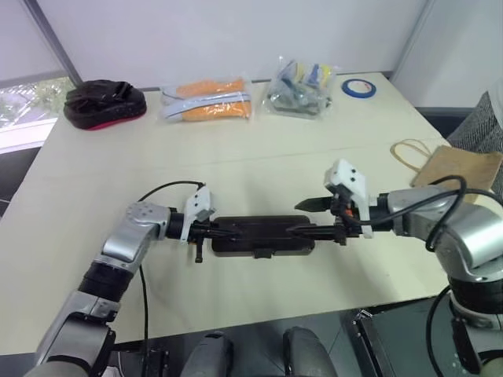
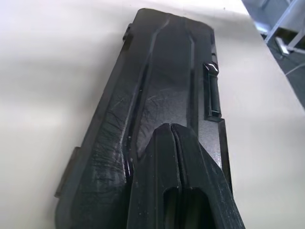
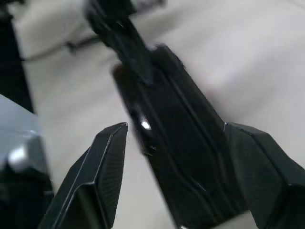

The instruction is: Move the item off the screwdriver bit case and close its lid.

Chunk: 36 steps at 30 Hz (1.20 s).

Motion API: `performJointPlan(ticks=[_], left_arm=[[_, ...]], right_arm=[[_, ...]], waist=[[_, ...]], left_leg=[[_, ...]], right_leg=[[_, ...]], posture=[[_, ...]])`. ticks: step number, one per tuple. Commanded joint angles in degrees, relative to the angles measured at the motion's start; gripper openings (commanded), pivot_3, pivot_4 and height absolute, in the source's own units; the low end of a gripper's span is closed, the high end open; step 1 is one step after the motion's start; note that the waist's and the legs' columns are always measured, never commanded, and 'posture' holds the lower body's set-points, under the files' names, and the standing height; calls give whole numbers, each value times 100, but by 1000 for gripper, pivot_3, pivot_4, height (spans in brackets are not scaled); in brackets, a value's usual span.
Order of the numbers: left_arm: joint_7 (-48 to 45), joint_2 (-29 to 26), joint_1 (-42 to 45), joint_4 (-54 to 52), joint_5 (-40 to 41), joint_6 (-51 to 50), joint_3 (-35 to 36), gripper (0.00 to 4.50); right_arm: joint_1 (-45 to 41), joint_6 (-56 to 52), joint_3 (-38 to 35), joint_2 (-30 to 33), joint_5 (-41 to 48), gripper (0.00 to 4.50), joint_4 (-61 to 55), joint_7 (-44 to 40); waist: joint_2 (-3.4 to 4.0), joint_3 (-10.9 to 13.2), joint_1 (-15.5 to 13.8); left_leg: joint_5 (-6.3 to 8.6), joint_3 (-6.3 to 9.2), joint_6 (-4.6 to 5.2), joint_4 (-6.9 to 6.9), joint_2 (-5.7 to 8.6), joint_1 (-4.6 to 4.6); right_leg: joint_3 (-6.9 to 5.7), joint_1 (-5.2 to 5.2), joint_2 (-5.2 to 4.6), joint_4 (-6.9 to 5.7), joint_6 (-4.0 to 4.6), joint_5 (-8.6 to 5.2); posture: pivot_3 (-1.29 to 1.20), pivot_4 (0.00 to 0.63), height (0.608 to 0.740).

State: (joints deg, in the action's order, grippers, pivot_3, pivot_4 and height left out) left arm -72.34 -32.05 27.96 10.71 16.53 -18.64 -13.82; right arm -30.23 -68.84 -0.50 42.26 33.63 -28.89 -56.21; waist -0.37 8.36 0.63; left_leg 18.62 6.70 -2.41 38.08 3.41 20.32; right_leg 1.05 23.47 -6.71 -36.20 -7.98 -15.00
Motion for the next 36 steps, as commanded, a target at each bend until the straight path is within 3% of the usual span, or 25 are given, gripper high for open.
performJointPlan(ticks=[1, 5, 6, 21, 36], left_arm=[[233, -67, -206, 609, -532, -69, -283, 0], [273, -23, -142, 642, -479, -107, -255, 0], [277, -17, -131, 644, -469, -117, -247, 0], [433, 347, 838, 646, -129, -670, 149, 0], [224, 880, 1790, 1837, -528, -179, -22, 0]], right_arm=[[-21, -166, -69, -102, 374, 2424, -271, 203], [88, -246, 143, -286, 628, 382, -343, 384], [112, -230, 234, -309, 650, 68, -346, 410], [393, 513, 1764, -437, 135, 68, 21, 774], [543, 622, 2211, -927, -433, 68, 38, 1601]], waist=[[3, -3, 2], [2, -4, -1], [2, -4, -1], [-7, 4, 0], [-15, 11, 2]], left_leg=[[5, 1, 9, -1, -2, -16], [7, 5, 13, 2, -2, -19], [7, 5, 12, 2, -2, -19], [6, 13, 11, 12, 3, 7], [-9, 10, -18, 9, 4, 33]], right_leg=[[-2, -18, 2, 5, 0, -1], [-1, -23, 2, 6, -1, -1], [-1, -23, 2, 5, -1, -1], [-9, -5, 2, 4, -2, -1], [-7, 23, 1, 6, -2, -1]], posture=[[0, 150, 740], [0, 150, 740], [0, 150, 740], [0, 150, 740], [0, 150, 740]])
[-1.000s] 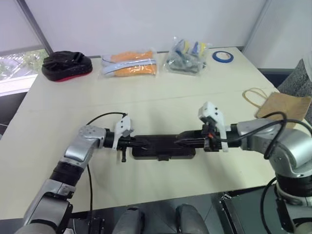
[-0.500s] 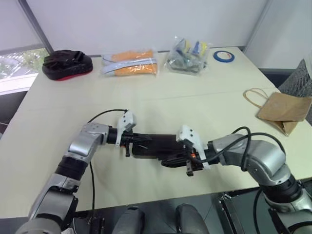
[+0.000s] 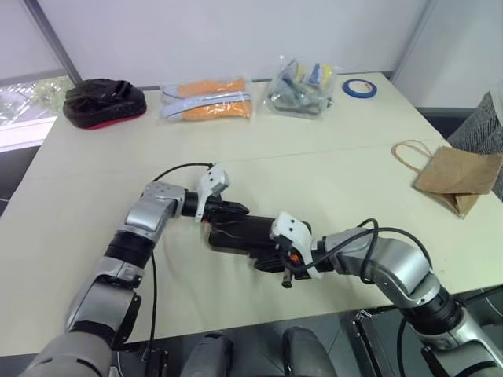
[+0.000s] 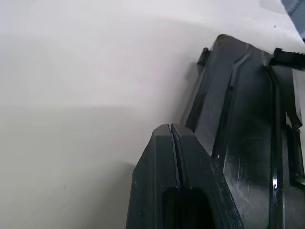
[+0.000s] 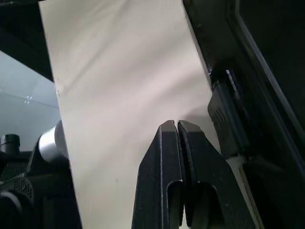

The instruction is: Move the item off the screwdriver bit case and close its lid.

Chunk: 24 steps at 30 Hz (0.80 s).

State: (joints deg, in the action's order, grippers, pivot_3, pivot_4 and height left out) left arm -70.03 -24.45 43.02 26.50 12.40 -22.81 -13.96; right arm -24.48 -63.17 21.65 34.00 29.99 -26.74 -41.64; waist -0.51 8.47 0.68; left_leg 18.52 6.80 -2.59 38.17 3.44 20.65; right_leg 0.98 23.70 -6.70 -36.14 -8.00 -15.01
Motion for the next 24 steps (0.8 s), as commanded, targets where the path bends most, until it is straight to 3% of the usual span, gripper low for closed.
performJointPlan(ticks=[1, 14, 24], left_arm=[[-2, 196, 359, 404, -159, 318, -25, 0], [339, 1171, 1034, 2179, -626, 1327, -26, 0], [4, 1334, 396, 1957, -1065, 1598, -405, 0]], right_arm=[[-39, 75, 29, -121, -121, 68, -178, 202], [-125, 343, 300, -38, -780, 68, -36, 501], [-170, 712, 512, 165, -1223, 68, 172, 493]], waist=[[-1, 1, -7], [-4, 1, 15], [-4, -6, 23]], left_leg=[[0, 0, 0, 0, 0, 1], [-5, -10, -8, 10, 4, 53], [-6, -15, -11, 10, 4, 57]], right_leg=[[-1, 0, 0, 0, 0, 0], [-1, 53, 0, -9, -2, 1], [0, 58, 0, -11, -3, 2]], posture=[[0, 150, 740], [0, 150, 740], [0, 150, 740]])
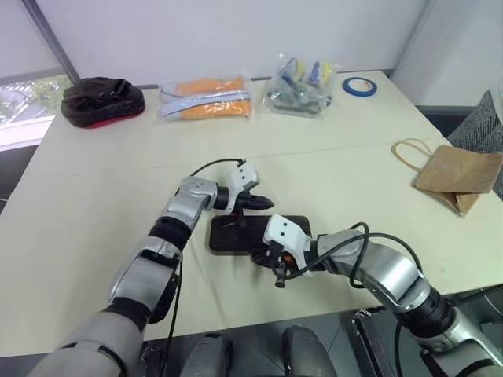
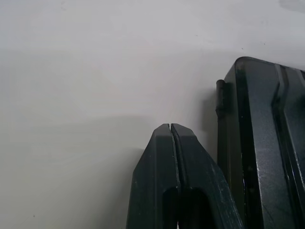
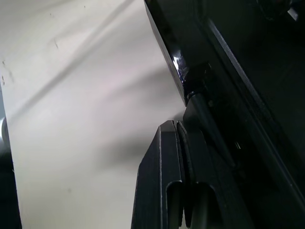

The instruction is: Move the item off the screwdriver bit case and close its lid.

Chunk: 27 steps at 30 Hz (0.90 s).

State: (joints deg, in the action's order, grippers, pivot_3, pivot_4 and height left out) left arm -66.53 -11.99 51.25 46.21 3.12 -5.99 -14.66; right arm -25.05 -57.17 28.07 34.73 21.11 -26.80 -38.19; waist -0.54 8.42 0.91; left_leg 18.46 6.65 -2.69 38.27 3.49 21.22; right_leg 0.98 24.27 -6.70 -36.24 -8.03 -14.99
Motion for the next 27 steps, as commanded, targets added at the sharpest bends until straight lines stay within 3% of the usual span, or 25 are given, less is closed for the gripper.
performJointPlan(ticks=[1, 15, 20, 27], left_arm=[[-364, 79, -484, -78, -152, -90, -344, 0], [-386, -56, -1203, -896, -221, -296, -438, 0], [-314, 5, -1237, -910, -251, -266, -462, 0], [-100, -38, -1039, -732, -287, -73, -266, 0]], right_arm=[[-114, 144, -120, 102, -354, 68, 195, 143], [-376, 808, 26, 222, -1058, 68, 648, 418], [-455, 1112, 118, 198, -1318, 68, 776, 526], [-243, 661, 53, 537, -774, 68, 208, -161]], waist=[[-1, -2, 6], [-9, -19, 27], [-11, -18, 21], [-8, -20, -27]], left_leg=[[0, 0, 0, 0, 0, 0], [0, 3, 0, -3, -4, -13], [18, 2, 33, -19, -6, -95], [24, 10, 42, -12, -5, -96]], right_leg=[[0, 0, 0, 0, 0, 0], [1, -6, 1, 0, 0, 0], [0, -86, 3, 12, 0, -1], [1, -91, 4, 11, 0, -1]], posture=[[0, 150, 740], [0, 150, 740], [0, 150, 740], [0, 150, 740]])
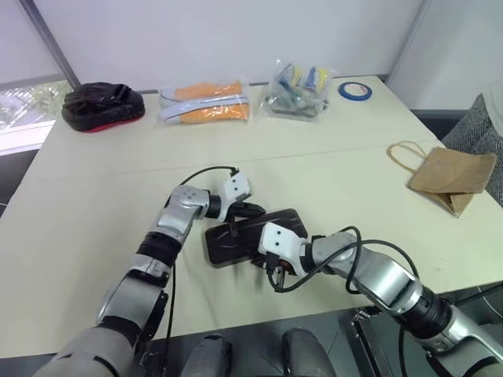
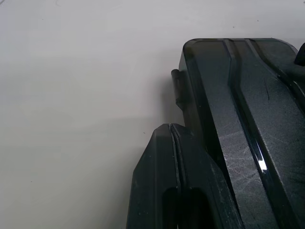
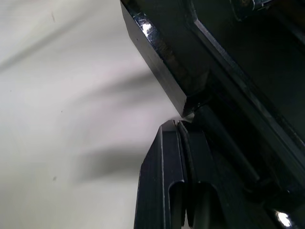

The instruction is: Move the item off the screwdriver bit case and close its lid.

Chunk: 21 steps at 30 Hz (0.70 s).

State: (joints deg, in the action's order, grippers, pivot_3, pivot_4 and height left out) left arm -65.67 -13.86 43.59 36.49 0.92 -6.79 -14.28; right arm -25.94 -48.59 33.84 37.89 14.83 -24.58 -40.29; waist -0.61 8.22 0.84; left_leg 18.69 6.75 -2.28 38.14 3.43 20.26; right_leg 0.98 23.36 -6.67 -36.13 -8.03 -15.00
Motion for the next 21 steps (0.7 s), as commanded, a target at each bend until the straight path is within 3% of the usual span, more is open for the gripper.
performJointPlan(ticks=[1, 6, 10, 16, 21], left_arm=[[-81, 127, -195, 304, -49, 51, -192, 0], [431, -72, 125, 373, 223, -16, 469, 0], [645, -374, 36, -167, 543, -326, 910, 0], [786, -1034, -774, -2502, 1279, -1655, 1470, 0], [1176, -1572, -1640, -4779, 2132, -3117, 2028, 0]], right_arm=[[-125, -328, -651, 232, -35, 68, -89, 21], [60, -660, -1094, 662, 366, 68, -517, -370], [254, -755, -1575, 1056, 728, 68, -871, -726], [144, -789, -2624, 1509, 1376, 68, -1055, -1247], [-341, -837, -3375, 1773, 1842, 68, -759, -1567]], waist=[[-1, 0, -31], [-8, 6, -35], [-9, 17, 23], [-6, 20, 4], [-2, 25, -31]], left_leg=[[-1, 1, -2, 3, 2, 6], [-9, 3, -15, 10, 10, 16], [3, 3, 6, -2, 0, 21], [-14, 1, -26, 15, -2, 103], [-17, 0, -30, 17, 1, 113]], right_leg=[[-3, 0, 0, 3, 0, 0], [-2, 0, -10, 10, -1, 0], [-1, 22, -1, 2, -2, 0], [2, 107, -5, -10, -1, 2], [5, 113, -14, -8, -3, 5]], posture=[[0, 150, 740], [0, 150, 740], [0, 150, 740], [0, 150, 740], [0, 150, 740]])
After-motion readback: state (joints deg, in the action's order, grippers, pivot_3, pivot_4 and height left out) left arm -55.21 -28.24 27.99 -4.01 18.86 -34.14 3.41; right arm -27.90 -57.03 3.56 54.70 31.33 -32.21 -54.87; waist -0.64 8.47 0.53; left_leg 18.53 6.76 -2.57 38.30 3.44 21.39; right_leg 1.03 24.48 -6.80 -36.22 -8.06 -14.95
